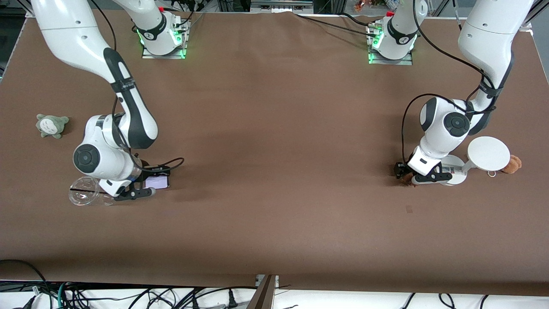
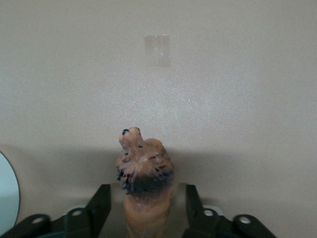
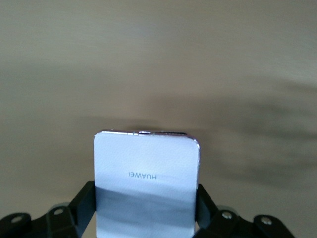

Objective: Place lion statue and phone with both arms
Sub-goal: 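Move the phone beside the cup while the left gripper lowers the lion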

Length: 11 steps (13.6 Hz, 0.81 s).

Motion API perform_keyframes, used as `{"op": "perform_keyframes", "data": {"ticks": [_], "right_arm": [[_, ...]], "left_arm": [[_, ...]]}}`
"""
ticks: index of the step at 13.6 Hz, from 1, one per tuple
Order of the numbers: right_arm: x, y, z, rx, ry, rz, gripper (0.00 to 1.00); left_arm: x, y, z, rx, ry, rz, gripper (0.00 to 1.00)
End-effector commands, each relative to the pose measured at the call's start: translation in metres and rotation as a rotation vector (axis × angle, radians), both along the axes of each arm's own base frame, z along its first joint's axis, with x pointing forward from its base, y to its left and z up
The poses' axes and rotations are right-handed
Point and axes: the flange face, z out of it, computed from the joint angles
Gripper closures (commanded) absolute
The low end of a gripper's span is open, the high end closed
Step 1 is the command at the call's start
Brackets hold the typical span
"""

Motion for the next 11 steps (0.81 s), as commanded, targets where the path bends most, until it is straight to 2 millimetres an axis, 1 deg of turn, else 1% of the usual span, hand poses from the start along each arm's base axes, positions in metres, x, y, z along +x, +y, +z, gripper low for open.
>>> {"op": "perform_keyframes", "data": {"ticks": [1,3,4,5,6,7,8,9,10,11], "right_arm": [[-0.023,0.001,-0.003,0.039,-0.039,-0.027,0.58],[-0.025,0.0,-0.007,0.082,-0.03,-0.088,0.53],[-0.025,0.0,-0.01,0.086,-0.026,-0.095,0.47],[-0.025,-0.001,-0.011,0.086,-0.025,-0.097,0.37],[-0.025,-0.002,-0.011,0.085,-0.025,-0.098,0.29],[-0.025,-0.002,-0.01,0.086,-0.025,-0.093,0.23],[-0.025,-0.002,-0.01,0.086,-0.024,-0.09,0.16],[-0.025,-0.003,-0.01,0.084,-0.023,-0.087,0.05],[-0.024,-0.005,-0.009,0.086,-0.025,-0.071,0.01],[-0.022,-0.012,-0.008,0.088,-0.03,-0.048,0.0]], "left_arm": [[0.001,-0.001,0.01,0.008,0.009,-0.017,0.0],[0.006,-0.012,0.021,0.014,0.039,-0.029,0.0],[0.008,-0.016,0.035,0.022,0.05,-0.035,0.0],[0.009,-0.016,0.052,0.035,0.066,-0.034,0.0],[0.012,-0.024,0.077,0.046,0.075,-0.047,0.0],[0.016,-0.028,0.102,0.061,0.097,-0.049,0.0],[0.022,-0.029,0.131,0.08,0.12,-0.043,0.0],[0.028,-0.033,0.16,0.094,0.141,-0.042,0.0],[0.031,-0.033,0.185,0.098,0.161,-0.032,0.0],[0.033,-0.033,0.206,0.082,0.168,-0.011,0.0]]}}
